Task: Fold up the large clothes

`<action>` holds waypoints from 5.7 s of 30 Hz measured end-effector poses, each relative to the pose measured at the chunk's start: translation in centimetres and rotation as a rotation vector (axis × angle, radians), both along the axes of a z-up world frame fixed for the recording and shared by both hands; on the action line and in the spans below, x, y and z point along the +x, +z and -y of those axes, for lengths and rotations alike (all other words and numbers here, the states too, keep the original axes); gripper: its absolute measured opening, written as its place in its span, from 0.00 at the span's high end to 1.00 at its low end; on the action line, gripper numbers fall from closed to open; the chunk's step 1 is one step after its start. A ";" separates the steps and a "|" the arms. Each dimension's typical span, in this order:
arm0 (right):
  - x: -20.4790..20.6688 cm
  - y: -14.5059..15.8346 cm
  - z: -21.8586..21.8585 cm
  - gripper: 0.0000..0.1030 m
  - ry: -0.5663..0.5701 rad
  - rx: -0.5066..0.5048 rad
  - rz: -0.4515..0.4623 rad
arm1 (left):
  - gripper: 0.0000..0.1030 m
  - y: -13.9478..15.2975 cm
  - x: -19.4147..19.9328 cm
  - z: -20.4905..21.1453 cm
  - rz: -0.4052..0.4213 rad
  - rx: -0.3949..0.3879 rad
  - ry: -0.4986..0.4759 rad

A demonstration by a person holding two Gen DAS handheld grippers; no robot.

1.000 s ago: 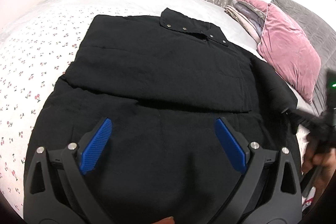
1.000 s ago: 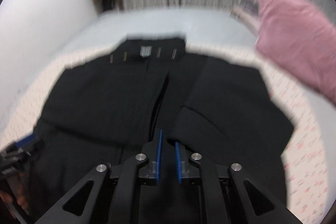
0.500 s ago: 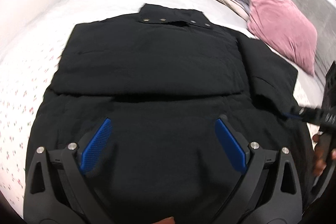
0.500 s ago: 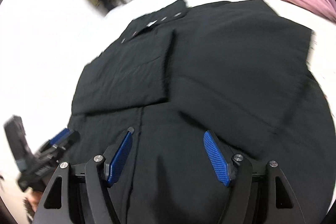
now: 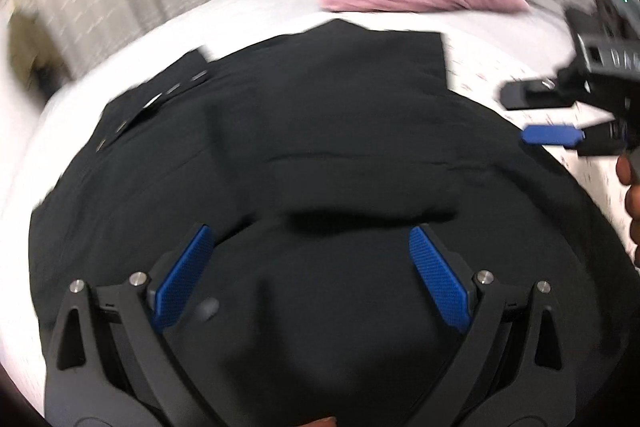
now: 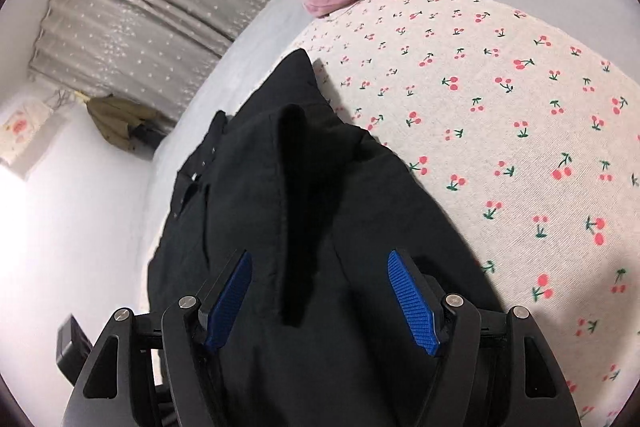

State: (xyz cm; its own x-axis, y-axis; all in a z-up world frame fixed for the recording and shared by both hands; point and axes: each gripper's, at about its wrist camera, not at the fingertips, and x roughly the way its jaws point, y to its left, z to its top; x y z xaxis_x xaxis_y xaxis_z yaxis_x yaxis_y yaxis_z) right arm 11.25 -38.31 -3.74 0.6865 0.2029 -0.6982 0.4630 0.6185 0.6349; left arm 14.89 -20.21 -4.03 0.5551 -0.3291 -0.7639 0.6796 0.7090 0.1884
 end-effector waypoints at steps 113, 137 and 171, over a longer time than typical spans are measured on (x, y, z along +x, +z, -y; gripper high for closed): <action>-9.9 5.8 -10.5 0.14 0.218 -0.353 -0.124 | 0.07 6.2 -5.9 -32.0 -0.292 -0.241 0.537; -16.9 0.1 -7.9 0.14 0.210 -0.363 -0.325 | 0.07 -2.9 -10.9 -42.8 -0.662 -0.323 0.635; -22.0 -3.1 -4.2 0.50 0.370 0.112 -0.022 | 0.44 -5.0 -11.3 -44.7 -0.785 -0.679 0.480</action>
State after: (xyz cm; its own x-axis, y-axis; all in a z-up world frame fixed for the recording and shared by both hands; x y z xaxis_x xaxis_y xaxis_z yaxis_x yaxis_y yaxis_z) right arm -10.79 -34.10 -6.81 0.5375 0.5103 -0.6713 0.2355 0.6735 0.7006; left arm 3.56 24.46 -8.98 0.1835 -0.6894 -0.7008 0.0719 0.7204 -0.6898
